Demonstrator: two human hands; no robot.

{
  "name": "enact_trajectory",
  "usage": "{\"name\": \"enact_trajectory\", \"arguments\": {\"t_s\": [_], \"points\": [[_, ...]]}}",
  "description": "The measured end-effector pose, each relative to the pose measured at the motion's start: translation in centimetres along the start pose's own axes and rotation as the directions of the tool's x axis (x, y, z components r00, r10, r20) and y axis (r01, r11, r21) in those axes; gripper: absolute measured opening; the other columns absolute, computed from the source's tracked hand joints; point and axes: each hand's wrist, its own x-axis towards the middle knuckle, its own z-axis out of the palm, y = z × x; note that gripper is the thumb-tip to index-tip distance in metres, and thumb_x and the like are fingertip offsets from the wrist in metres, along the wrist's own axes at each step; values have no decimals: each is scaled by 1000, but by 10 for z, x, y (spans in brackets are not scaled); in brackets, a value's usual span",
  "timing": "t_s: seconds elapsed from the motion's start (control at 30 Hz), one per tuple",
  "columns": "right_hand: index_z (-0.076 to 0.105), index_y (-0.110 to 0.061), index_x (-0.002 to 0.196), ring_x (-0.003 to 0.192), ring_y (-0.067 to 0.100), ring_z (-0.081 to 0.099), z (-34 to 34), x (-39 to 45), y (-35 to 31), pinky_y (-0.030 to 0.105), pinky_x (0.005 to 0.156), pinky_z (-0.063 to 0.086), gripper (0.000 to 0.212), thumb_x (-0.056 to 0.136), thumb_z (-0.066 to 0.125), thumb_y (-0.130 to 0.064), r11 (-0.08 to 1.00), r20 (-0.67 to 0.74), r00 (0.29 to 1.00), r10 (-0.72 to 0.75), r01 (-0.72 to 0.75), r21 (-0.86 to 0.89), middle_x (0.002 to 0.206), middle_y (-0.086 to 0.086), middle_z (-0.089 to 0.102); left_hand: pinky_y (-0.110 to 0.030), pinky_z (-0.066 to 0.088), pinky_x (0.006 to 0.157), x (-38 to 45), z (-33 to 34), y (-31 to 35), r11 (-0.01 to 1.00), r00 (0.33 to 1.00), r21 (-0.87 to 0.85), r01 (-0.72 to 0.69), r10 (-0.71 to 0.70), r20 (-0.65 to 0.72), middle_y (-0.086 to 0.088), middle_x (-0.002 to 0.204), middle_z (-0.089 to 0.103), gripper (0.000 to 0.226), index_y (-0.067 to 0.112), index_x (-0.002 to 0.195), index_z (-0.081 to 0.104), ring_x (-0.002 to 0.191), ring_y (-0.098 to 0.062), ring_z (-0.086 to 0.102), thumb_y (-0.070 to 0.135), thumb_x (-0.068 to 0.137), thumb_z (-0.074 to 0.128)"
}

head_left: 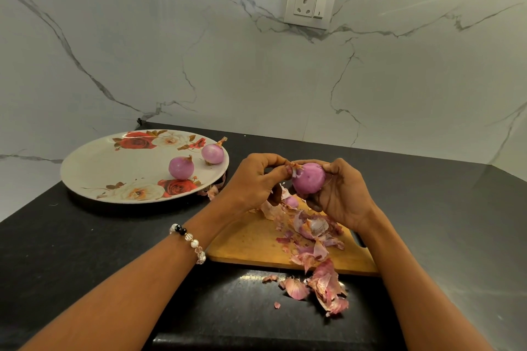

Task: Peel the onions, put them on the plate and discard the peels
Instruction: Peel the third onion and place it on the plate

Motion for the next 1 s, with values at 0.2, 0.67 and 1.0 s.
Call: {"name": "enact_trajectory", "arguments": {"t_s": [0.2,0.67,1.0], "points": [[58,-7,110,82,23,68,4,0,-2,34,75,57,35,101,32,-28,994,-87,992,88,-82,66,99,13,70,-13,47,57,-2,3,3,999,997,33,-6,3,78,12,76,60,9,17,101,60,60,3,60,21,95,53],[74,-11,108,96,33,70,7,3,0,33,66,61,67,52,97,-39,992,50,991,-122,124,-32,115,16,69,-26,54,53,-2,1,6,964,980,-191,187,-195,-24,-1,73,62,19,13,93,66,54,-8,59,22,98,50],[64,-3,115,91,29,70,13,4,2,32,61,61,33,82,63,2,981,20,990,-137,133,140,118,20,60,-28,60,64,-2,5,8,770,927,-562,302,-374,-14,-14,82,70,17,5,93,67,67,-21,69,17,95,55]]}}
